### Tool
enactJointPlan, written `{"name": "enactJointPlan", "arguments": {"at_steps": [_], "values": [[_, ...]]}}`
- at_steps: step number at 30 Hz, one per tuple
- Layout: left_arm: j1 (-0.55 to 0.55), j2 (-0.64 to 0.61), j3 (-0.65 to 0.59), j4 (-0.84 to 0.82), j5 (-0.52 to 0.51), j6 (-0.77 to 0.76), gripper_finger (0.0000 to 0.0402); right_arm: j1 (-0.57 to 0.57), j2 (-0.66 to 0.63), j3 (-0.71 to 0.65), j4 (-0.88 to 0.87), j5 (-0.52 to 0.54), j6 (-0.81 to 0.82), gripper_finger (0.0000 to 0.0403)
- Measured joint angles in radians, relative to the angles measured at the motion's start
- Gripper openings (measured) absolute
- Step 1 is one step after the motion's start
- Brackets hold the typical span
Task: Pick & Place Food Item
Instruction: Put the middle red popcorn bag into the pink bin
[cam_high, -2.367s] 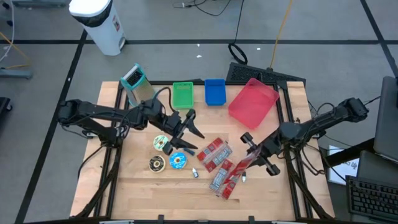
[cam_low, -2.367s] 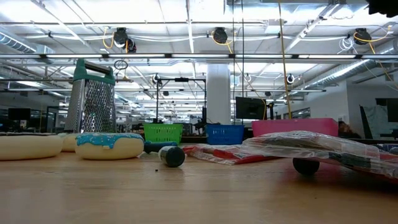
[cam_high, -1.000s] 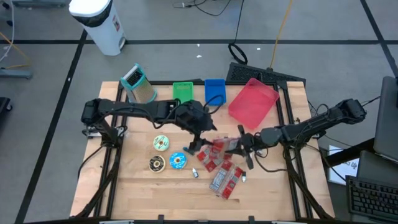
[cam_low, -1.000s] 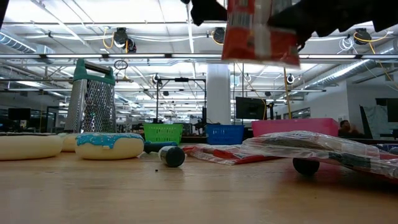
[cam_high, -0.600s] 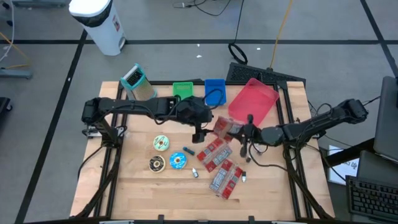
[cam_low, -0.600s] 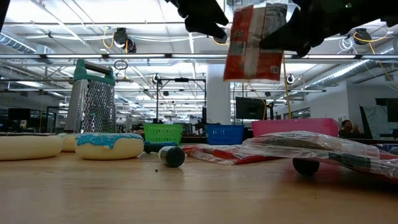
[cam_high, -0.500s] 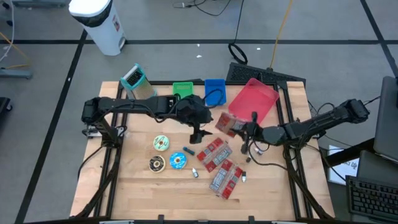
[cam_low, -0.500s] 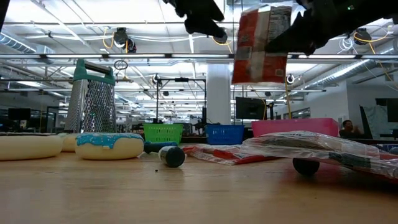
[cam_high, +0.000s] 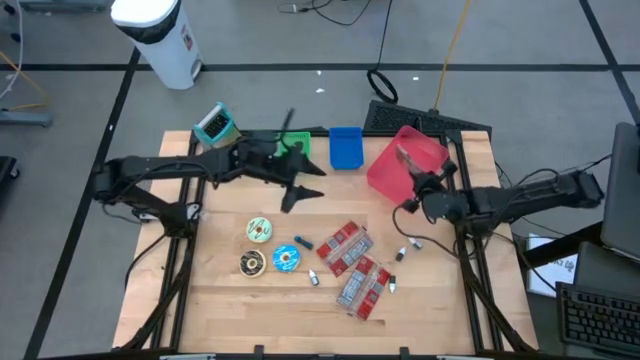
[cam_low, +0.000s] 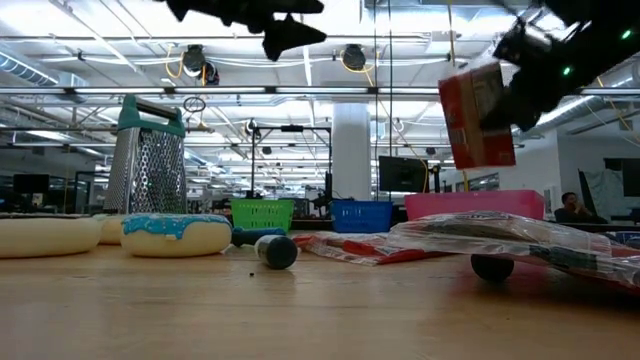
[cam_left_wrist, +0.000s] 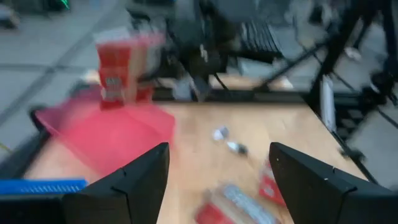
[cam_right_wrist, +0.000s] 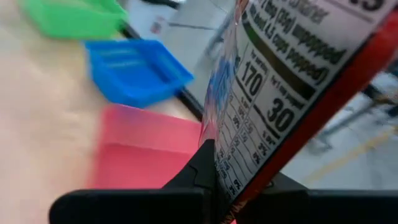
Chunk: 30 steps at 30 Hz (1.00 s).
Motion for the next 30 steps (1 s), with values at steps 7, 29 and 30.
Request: {"name": "enactJointPlan", "arguments": {"at_steps": [7, 29, 30], "values": [[0.035, -0.052, -0.13, 0.113, -0.061, -0.059, 0.0273, -0.285, 0.052, -0.192, 0.414, -0.139, -0.172, 0.0011], [0.031, -0.052, -0.136, 0.102, -0.075, -0.062, 0.0273, -0.409, 0.078, -0.378, 0.649, -0.21, -0.402, 0.0022], [0.031, -0.052, -0.136, 0.102, -0.075, -0.062, 0.0274, -0.409, 0.078, -0.378, 0.65, -0.209, -0.415, 0.0026]]}}
